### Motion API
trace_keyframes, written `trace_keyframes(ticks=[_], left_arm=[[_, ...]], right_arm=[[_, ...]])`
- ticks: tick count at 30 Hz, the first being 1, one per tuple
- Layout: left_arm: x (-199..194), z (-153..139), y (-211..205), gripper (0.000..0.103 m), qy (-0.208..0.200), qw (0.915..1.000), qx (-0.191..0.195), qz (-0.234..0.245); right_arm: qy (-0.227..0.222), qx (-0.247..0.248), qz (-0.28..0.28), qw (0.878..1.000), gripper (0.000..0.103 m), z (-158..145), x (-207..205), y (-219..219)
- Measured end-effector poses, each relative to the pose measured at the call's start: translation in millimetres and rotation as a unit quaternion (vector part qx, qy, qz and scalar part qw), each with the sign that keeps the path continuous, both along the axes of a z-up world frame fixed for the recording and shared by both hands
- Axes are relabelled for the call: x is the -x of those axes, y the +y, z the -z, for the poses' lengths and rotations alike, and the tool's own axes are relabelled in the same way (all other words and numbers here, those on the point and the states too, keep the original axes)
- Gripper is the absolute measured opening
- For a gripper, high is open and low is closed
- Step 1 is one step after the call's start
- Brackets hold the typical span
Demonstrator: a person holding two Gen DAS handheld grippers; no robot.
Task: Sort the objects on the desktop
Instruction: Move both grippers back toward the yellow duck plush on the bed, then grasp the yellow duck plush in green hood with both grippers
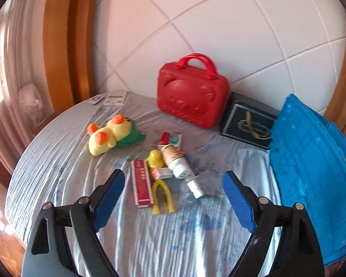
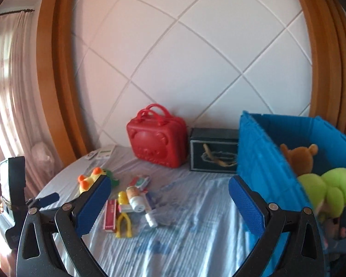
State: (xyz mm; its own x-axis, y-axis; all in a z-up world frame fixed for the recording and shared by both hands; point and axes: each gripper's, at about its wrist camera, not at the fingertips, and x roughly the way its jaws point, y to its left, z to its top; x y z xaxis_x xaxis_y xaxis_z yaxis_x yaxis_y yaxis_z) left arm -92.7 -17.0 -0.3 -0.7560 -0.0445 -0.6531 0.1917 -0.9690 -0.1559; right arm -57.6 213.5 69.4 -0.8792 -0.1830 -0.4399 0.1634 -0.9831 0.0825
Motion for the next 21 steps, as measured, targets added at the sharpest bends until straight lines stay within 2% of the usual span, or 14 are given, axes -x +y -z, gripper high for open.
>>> trace_keyframes(ticks=[6,11,14,21], left_arm=[[27,45,-82,0.087,-0.059,0.9956,0.010,-0.071],[54,84,-142,0.087,-0.104,0.9866,-0.021,-0.124],[73,101,-166,0.087,-0.120,0.9808,-0.034,-0.150],[142,134,-194,0.087,-0.150,0.9726,-0.031,-0.175]], right_arm=[[-0.056,-0.029,-0.043,0.997,0.103,44,55,-62],[-0.122,-0.039,-0.068,0.989,0.103,87,112,-98],[-0.162,-0.053,-0.088,0.982,0.103,114,150,-121],[-0.202,-0.073,-0.147,0.966,0.103,157,224,-169]])
